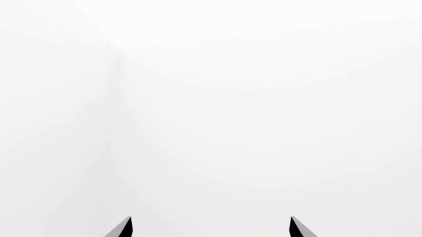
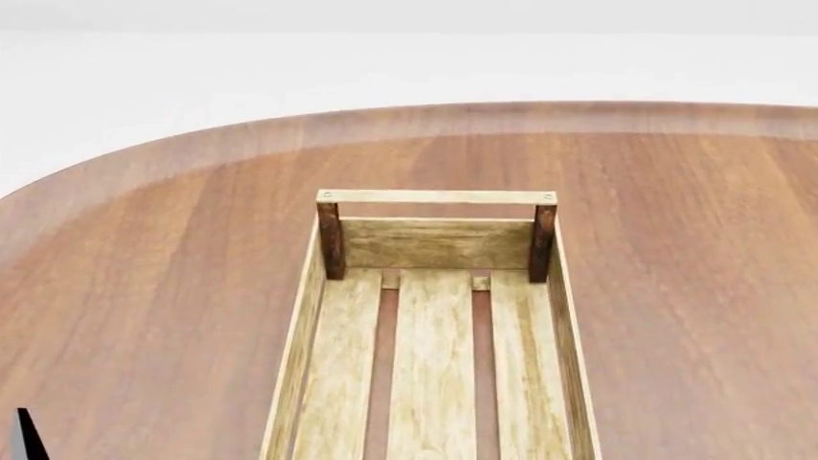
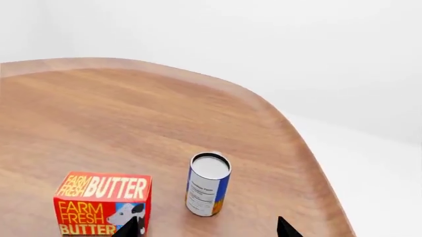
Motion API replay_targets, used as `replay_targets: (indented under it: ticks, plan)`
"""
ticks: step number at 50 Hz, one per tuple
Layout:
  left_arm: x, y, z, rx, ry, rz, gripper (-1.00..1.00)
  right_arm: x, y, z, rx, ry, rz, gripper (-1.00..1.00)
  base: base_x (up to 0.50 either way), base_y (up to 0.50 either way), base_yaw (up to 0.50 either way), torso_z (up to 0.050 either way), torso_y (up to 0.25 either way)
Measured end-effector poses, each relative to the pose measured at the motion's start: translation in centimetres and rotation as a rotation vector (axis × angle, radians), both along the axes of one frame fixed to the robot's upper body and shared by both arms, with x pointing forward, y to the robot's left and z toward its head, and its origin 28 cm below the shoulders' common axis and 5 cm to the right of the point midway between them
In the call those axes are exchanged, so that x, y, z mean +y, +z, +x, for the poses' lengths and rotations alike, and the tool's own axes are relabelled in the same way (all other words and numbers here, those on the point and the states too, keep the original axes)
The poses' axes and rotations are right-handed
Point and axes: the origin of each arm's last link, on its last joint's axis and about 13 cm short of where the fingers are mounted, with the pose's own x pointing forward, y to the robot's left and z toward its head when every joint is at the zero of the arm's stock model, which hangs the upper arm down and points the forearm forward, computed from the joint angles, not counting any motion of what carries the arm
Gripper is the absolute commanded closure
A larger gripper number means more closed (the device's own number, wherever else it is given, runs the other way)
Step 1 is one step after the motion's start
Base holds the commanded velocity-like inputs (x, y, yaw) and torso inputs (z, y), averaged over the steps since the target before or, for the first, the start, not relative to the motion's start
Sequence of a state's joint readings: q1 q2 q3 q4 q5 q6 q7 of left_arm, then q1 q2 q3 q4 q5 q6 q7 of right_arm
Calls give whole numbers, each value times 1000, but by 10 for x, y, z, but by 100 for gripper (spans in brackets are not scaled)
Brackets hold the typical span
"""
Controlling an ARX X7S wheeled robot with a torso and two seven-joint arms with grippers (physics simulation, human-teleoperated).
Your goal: Pick up the cream cheese and put it in the tray.
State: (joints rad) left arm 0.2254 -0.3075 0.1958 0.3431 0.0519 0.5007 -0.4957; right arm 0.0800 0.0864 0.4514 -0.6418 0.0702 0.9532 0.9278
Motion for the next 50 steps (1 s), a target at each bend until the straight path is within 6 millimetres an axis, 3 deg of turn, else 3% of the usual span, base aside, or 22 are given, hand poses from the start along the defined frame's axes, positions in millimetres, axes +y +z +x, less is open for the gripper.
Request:
replay_targets:
  ticks: [50]
  plan:
    - [2, 6, -3, -16, 22, -1, -100, 1, -41, 15, 146, 31, 119, -100, 0, 0, 0, 0, 0]
